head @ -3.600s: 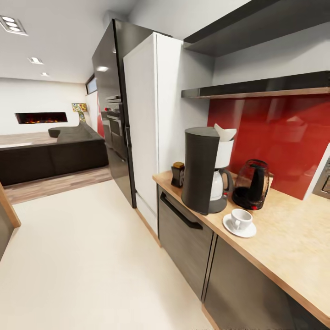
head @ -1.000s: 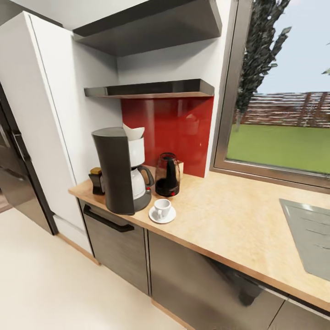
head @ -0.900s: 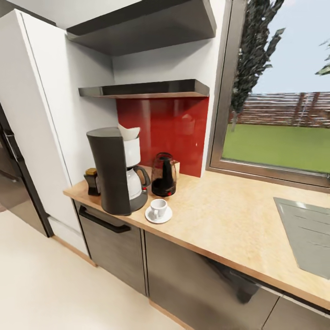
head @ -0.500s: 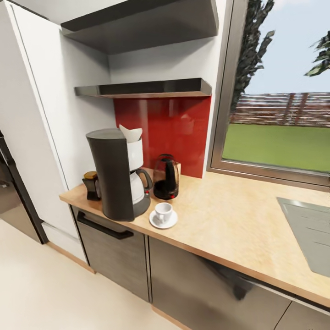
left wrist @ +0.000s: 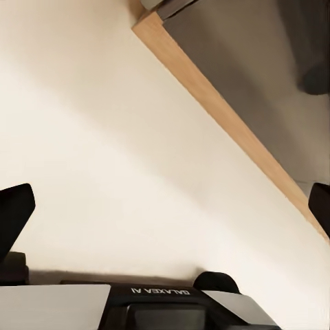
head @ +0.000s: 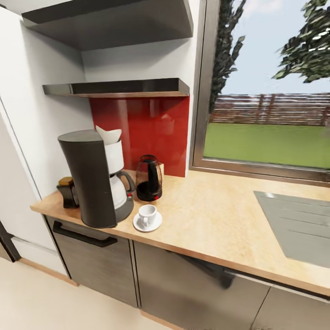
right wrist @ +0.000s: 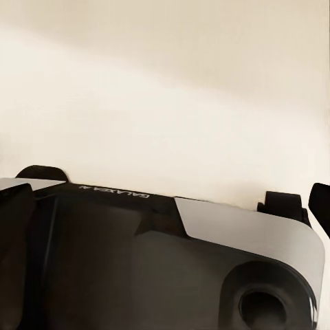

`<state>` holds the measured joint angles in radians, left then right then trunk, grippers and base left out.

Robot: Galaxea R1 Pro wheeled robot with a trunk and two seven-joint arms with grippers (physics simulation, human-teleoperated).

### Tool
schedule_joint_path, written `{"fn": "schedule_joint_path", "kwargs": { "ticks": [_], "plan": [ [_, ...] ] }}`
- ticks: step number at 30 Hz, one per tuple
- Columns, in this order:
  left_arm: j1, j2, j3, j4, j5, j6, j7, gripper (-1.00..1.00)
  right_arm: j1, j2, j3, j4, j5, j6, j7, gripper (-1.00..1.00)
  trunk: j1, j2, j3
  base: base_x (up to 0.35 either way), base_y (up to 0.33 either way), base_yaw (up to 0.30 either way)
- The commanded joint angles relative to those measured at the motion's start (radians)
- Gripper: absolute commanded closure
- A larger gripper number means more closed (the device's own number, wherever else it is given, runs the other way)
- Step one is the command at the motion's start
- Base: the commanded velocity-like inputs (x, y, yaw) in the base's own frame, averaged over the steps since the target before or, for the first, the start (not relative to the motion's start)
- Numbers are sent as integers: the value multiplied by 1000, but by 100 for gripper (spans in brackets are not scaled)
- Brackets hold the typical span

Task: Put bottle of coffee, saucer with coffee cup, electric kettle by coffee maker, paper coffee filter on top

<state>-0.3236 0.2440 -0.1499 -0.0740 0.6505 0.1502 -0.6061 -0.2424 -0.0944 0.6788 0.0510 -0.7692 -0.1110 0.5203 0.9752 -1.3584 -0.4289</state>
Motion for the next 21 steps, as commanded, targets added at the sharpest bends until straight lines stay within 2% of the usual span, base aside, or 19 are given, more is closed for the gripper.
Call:
{"fn": "schedule_joint_path", "kwargs": {
  "ticks": [1,6,12,15,21],
  "plan": [
    [0,1,-7,-1,11,8,-2,-100,-2,1,8,4,-7,-6,6,-100,0,-1,-1,1,1,-285],
    [0,1,-7,-1,11,8,-3,-100,-2,0,8,4,-7,-6,6,-100,0,-1,-1,19,53,-219],
    [0,1,-6,-1,11,8,-2,-100,-2,-1,8,4,-7,-7,5,-100,0,-1,-1,126,245,-94],
    [0,1,-7,-1,11,8,-2,-100,-2,0,8,4,-7,-7,4,-100,0,-1,-1,131,236,-218],
    [0,1,-5,-1,11,8,-2,-100,-2,0,8,4,-7,-7,4,-100,0,-1,-1,35,64,-268]
  ]
}}
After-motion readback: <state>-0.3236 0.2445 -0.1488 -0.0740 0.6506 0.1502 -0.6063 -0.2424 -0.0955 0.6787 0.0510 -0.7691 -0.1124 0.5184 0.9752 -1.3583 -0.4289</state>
